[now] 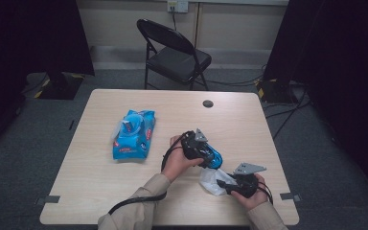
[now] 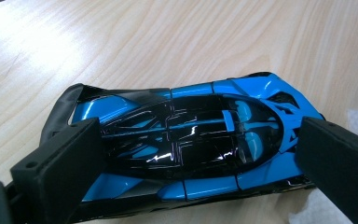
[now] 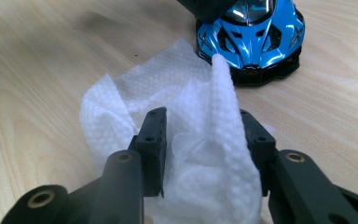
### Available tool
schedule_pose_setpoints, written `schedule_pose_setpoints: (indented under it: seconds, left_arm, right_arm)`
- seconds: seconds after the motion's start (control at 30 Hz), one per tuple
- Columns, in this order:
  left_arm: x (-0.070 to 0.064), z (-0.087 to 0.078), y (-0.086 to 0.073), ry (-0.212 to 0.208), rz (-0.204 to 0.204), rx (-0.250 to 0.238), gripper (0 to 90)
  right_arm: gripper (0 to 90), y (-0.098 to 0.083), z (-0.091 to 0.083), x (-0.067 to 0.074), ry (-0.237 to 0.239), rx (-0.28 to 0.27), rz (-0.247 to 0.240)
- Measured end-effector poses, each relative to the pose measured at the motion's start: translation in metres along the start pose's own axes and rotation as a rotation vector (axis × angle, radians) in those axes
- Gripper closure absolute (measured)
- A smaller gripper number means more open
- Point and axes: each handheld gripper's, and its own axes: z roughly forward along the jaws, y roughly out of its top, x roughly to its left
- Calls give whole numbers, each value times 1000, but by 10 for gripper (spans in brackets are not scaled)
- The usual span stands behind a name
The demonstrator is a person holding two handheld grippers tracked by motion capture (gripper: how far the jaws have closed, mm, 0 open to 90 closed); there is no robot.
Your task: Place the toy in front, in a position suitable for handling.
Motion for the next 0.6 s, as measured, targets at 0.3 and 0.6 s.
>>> schedule_pose_setpoints:
  seconds: [0.3,0.6]
  left_arm:
    - [-2,1,-1,31,-12,-5,9]
    - [-2,1,-1,32,-12,-2,9]
  right_arm:
    - [631,1,1,0,-6,-1,-2]
    - [862,4,-1,-5,-5,16,30]
